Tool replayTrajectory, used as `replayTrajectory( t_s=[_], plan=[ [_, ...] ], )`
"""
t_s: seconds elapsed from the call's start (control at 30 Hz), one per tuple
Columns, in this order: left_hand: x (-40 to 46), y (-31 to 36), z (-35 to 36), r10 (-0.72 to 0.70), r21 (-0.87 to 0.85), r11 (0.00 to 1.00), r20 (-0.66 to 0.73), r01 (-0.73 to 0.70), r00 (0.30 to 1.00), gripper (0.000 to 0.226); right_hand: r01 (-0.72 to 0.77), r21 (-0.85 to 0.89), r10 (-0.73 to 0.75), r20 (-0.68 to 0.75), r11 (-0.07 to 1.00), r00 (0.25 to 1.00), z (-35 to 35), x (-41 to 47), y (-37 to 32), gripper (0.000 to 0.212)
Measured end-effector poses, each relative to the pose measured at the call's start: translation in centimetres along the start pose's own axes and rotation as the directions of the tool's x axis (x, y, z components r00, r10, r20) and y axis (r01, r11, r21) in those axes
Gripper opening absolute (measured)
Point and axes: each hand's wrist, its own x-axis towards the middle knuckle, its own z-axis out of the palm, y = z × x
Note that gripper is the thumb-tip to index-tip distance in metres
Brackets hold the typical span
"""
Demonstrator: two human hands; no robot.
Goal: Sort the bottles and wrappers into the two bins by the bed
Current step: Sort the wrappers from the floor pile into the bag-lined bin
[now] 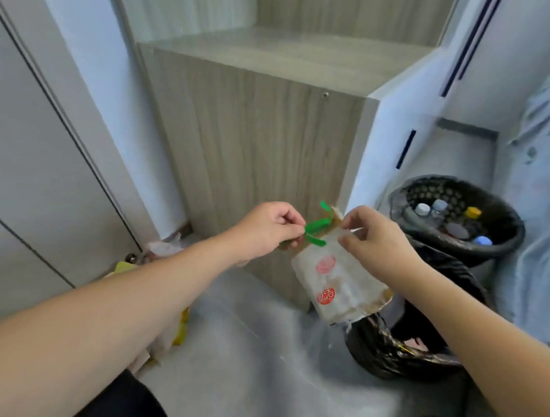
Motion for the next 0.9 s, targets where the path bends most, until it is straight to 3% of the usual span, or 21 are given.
replayTrajectory(
  t_s=[0.17, 0.3, 0.47, 0.53, 0.63, 0.7, 0.9],
  plan=[
    [0.9, 1.7, 7.4, 0.017, -0.047, 0.999, 0.172, -0.009, 0.985, 0.007, -0.126, -0.044, 0.130, 0.125, 0.991, 0.984, -6.7, -2.3, 5.2, 0.015],
    [2.3, 2.4, 13.0, -0.005, -0.048, 0.999, 0.185, 0.014, 0.983, 0.013, -0.261, -0.032, 0.260, -0.034, 0.965, 0.965, -11.5, -2.7, 10.0, 0.012],
    [5.8, 2.5, 18.6, 0.008, 0.311, 0.949, 0.132, -0.049, 0.991, 0.014, -0.322, -0.102, 0.288, -0.253, 0.941, 0.923, -13.2, -1.9, 14.2, 0.014],
    [7.3, 1.5, 20.3, 0.003, 0.467, 0.881, 0.139, -0.068, 0.990, 0.015, -0.332, -0.098, 0.292, -0.293, 0.938, 0.911, -12.9, -1.6, 15.2, 0.017],
    [8.6, -0.4, 22.5, -0.120, 0.666, 0.741, 0.254, -0.084, 0.960, 0.007, -0.338, -0.143, 0.290, -0.278, 0.930, 0.916, -11.8, -1.2, 16.8, 0.028],
    [9.2, -1.2, 23.6, -0.185, 0.727, 0.681, 0.285, -0.086, 0.940, 0.013, -0.354, -0.196, 0.310, -0.224, 0.915, 0.924, -10.8, -1.0, 17.3, 0.037],
    [10.8, -2.6, 24.1, -0.233, 0.765, 0.639, 0.293, -0.081, 0.927, 0.021, -0.423, -0.290, 0.389, -0.170, 0.859, 0.905, -9.0, -1.0, 17.9, 0.038]
  ],
)
